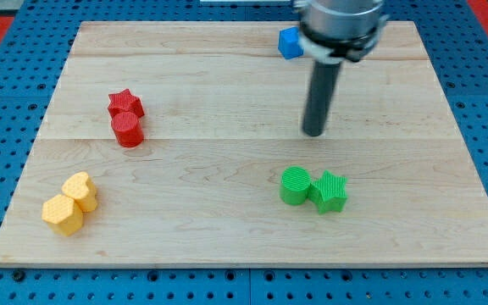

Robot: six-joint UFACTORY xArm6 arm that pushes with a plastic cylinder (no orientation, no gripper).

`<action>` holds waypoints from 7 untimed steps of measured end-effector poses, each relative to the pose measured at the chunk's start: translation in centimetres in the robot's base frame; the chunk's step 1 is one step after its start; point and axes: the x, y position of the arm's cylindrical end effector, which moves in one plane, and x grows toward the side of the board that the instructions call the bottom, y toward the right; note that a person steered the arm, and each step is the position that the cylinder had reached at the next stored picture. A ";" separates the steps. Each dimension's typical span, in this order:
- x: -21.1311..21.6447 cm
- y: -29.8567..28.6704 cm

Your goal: Push the yellow blocks towards the red blocks

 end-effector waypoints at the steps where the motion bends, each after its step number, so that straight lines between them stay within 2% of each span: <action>1: 5.4 -8.0; 2: 12.9 -15.4; 3: 16.9 -22.9; 7: 17.8 -29.4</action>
